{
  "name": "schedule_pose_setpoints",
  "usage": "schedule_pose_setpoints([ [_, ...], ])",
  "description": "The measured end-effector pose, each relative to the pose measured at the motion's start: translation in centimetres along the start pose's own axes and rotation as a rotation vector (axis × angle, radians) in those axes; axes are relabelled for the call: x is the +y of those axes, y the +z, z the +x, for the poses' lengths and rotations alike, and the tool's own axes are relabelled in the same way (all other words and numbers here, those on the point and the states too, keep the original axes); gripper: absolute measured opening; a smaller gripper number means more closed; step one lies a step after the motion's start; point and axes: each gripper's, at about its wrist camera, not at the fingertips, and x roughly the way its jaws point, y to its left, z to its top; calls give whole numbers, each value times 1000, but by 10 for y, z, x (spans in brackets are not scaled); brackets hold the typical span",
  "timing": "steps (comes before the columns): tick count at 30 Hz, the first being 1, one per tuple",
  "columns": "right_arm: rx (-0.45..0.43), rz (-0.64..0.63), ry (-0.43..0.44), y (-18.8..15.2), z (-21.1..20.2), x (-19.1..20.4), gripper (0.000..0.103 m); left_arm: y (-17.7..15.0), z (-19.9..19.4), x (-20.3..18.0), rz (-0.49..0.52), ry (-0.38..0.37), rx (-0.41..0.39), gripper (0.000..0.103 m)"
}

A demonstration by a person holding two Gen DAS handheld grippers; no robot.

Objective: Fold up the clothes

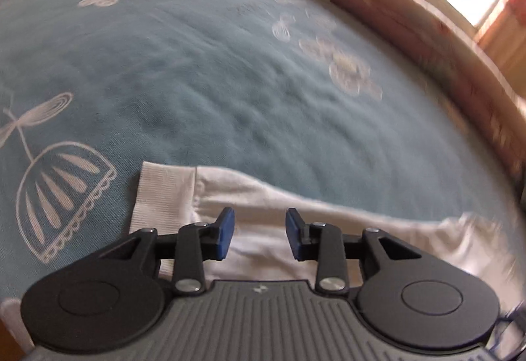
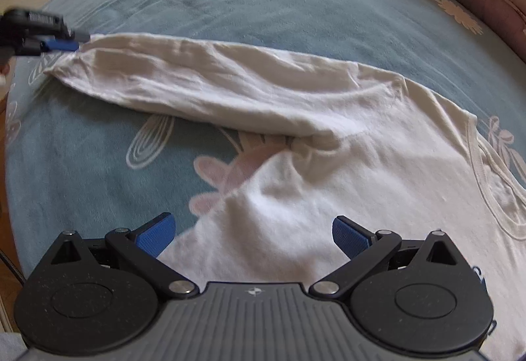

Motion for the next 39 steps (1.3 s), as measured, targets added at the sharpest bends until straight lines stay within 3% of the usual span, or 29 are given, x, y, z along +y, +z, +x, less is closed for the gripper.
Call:
schedule_pose_setpoints([
  [1,-11,13,17,5,0,-1,103,-6,-1,4,9,1,5,33],
  [2,-24,27,37,11,0,-1,103,-14,-5,10,9,-12,-7,38],
  [7,-101,30,147,53,3,2,103,-21,-26,26,-49,-31,18,37],
  [9,-138,-15,182,75,7,5,103,-8,-28,20,-26,-33,-9,43],
  [13,-192,-89,220,124,26,19,103,33,-19,7,20,-110,-82,50],
  [16,-201,-123,240,153,46,32,103,58,10,-4,59,-133,-57,52],
  [19,-173,-120,270,169,68,43,103,64,34,-10,110,-104,3,52],
  [26,21,-102,464,147,84,54,103,28,15,6,153,-77,56,52],
  [28,70,-125,463,135,86,56,103,23,6,8,151,-86,63,53],
  [32,73,-149,452,124,84,58,103,29,-1,4,208,-86,47,53],
  [39,68,-119,439,123,84,61,103,75,16,9,309,-92,13,49],
])
